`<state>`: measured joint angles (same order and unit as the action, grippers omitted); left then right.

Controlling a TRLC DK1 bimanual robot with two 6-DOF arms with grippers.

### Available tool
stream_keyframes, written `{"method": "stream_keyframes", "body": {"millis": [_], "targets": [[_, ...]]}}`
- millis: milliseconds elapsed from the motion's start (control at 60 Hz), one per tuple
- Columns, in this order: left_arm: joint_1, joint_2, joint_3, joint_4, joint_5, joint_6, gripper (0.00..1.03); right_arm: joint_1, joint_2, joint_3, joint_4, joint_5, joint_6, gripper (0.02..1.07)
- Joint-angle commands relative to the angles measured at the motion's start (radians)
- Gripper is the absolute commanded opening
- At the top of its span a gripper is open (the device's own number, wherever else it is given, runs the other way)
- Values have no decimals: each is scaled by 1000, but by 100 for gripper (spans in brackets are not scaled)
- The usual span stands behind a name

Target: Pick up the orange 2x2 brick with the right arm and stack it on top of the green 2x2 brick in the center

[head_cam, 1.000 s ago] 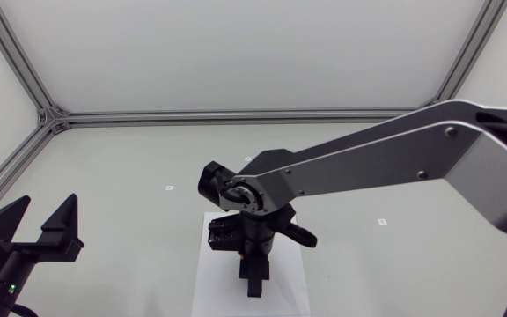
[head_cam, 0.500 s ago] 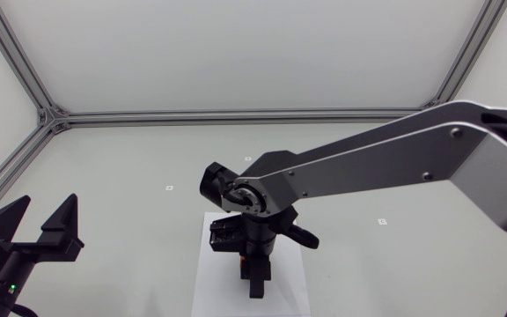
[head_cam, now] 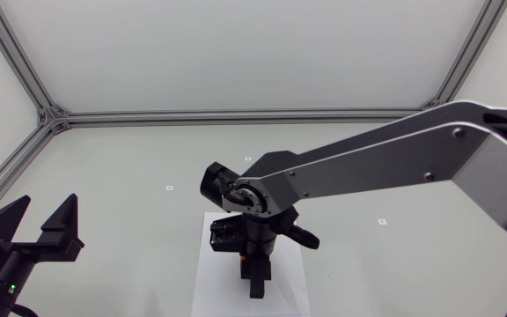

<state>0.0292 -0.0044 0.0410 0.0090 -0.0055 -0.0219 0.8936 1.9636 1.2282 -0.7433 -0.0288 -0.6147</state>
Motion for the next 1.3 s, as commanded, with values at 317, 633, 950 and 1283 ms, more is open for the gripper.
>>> {"method": "stream_keyframes", "body": {"millis": [317, 633, 950, 1283], "targets": [[3, -8, -41, -14, 4, 13, 99, -4, -114, -82, -37, 12, -11, 98], [3, -8, -41, -14, 4, 13, 99, -22, -367, -196, -80, 7, 32, 102], [3, -8, -41, -15, 4, 13, 99, -193, -743, -355, -45, -22, 118, 102], [3, -8, -41, -15, 4, 13, 99, -527, -1125, -541, 18, 43, 141, 102]]}}
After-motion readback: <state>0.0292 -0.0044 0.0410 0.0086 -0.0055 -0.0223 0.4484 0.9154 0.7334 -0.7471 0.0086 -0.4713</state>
